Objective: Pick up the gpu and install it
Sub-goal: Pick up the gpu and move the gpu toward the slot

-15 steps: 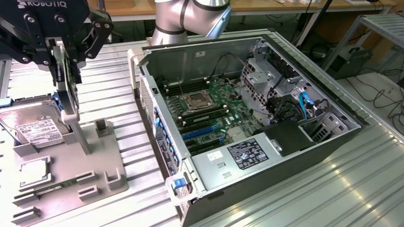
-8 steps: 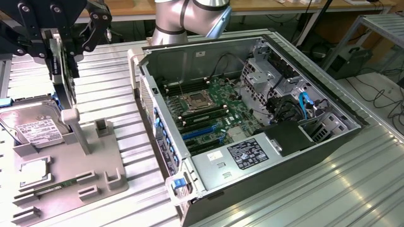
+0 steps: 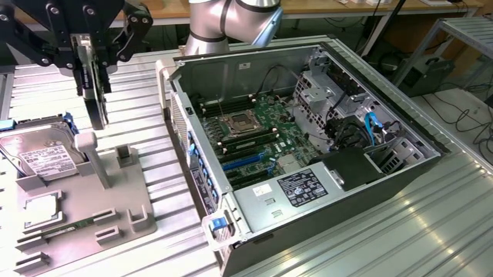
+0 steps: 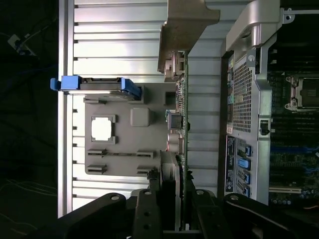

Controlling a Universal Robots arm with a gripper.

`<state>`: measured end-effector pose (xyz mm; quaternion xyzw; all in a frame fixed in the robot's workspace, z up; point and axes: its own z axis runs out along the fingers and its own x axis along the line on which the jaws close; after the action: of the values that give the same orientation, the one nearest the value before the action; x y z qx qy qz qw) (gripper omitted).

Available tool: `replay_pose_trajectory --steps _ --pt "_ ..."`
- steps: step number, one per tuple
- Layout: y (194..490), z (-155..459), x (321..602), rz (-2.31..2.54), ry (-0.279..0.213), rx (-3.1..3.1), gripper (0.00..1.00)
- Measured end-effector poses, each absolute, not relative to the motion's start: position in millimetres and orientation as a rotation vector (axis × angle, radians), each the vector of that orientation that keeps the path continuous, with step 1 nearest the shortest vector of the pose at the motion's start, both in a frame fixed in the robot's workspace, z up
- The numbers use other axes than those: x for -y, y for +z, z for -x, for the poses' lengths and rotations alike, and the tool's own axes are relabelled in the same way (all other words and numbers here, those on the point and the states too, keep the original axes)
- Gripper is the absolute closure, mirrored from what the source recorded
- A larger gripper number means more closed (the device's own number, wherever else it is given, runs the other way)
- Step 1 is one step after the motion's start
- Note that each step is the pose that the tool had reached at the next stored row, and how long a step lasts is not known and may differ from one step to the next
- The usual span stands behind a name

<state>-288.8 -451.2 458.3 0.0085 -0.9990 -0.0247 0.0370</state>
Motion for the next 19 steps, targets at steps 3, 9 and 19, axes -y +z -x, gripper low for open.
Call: replay_pose_trajectory --steps 3,9,19 --pt "458 272 451 -0.026 -0.076 3.067 0.72" --pt "458 267 451 -0.026 -0.076 3.067 0.72" --pt "458 262 451 -0.026 -0.076 3.067 0.72"
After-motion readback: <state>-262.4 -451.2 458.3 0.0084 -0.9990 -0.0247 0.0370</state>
